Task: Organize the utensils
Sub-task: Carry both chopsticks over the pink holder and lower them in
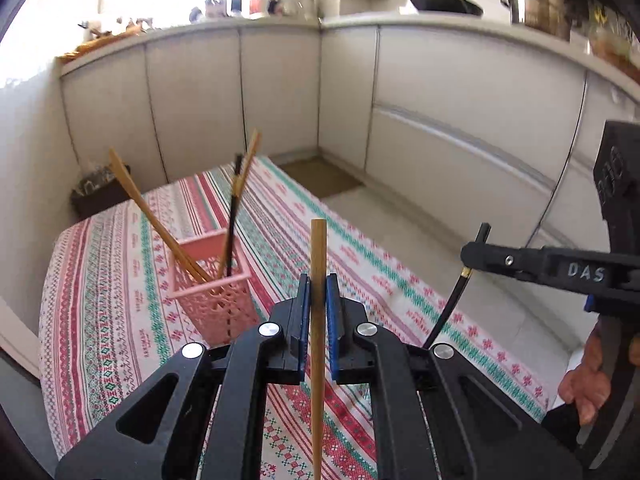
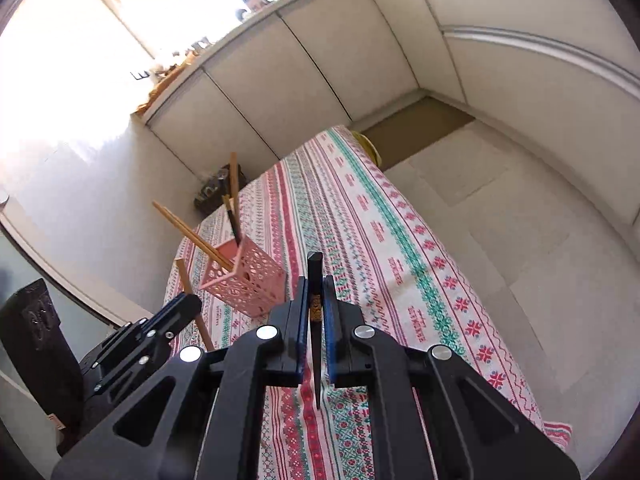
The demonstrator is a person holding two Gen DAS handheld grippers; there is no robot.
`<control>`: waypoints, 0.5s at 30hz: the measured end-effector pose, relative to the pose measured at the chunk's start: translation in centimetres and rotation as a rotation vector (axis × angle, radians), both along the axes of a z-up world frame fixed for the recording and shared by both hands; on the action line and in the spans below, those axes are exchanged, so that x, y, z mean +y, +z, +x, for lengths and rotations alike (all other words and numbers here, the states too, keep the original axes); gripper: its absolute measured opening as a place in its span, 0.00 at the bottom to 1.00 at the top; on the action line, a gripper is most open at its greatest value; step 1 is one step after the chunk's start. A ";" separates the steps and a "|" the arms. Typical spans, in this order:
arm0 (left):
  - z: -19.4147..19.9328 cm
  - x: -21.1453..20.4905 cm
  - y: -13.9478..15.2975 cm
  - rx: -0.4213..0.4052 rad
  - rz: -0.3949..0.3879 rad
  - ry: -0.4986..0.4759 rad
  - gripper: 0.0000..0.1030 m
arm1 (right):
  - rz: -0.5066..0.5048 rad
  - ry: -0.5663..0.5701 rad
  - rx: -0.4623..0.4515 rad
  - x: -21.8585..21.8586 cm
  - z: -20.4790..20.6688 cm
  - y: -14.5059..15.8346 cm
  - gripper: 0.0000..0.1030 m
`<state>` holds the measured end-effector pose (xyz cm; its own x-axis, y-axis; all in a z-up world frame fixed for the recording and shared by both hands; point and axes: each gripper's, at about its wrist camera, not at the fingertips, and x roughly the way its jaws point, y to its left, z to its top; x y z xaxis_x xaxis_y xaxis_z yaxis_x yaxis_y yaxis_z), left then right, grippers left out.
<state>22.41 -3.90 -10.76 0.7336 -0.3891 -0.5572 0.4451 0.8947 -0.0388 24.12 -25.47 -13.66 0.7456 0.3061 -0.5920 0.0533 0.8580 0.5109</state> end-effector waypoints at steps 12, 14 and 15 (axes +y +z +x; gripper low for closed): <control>-0.8 3.0 7.8 -0.220 -0.213 0.105 0.06 | -0.165 0.061 -0.133 4.1 -0.4 6.0 0.07; -0.5 3.1 9.1 -0.242 -0.201 0.118 0.06 | -0.170 0.074 -0.150 4.6 0.0 7.4 0.07; -0.3 3.2 9.8 -0.252 -0.197 0.124 0.06 | -0.171 0.080 -0.163 4.7 0.3 8.1 0.07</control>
